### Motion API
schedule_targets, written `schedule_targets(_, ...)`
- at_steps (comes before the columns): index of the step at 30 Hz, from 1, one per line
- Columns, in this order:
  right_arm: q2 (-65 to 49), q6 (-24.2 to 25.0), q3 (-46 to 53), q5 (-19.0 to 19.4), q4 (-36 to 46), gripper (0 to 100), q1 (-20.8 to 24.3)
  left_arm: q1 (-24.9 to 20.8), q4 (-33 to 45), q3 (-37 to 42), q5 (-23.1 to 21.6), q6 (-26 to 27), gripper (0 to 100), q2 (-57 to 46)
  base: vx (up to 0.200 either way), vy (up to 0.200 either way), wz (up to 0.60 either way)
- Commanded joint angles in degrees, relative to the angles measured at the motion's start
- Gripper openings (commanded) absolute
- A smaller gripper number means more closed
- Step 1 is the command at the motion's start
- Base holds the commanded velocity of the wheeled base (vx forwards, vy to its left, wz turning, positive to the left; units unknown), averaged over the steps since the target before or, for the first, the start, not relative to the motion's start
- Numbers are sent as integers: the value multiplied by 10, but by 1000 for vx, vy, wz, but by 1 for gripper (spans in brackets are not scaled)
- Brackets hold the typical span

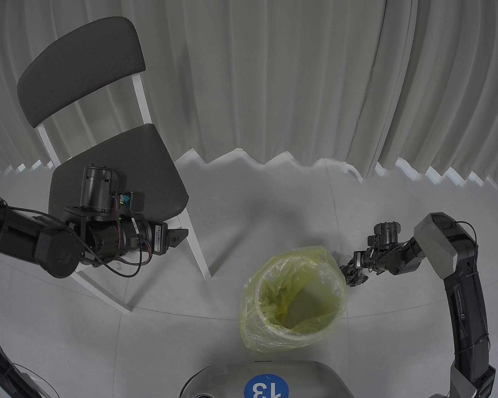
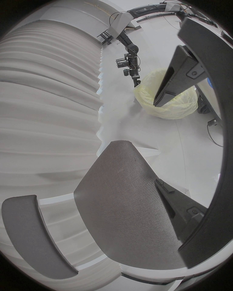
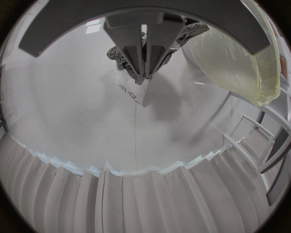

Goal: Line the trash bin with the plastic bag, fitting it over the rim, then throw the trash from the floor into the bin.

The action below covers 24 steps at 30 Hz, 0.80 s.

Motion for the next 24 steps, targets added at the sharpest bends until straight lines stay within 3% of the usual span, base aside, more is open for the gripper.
schedule_targets(1,-2,0,0,1,0,0,0,0,-1,6,0,0,100,-2,0,0,0)
schedule_targets(17,-10,-1,30,1,-8,0,1,0,-6,28,0,0,100,-24,0,0,0)
schedule_targets(24,-36,-2,65,1,-50,0,8,5,-22,36,0,0,100,-42,0,0,0)
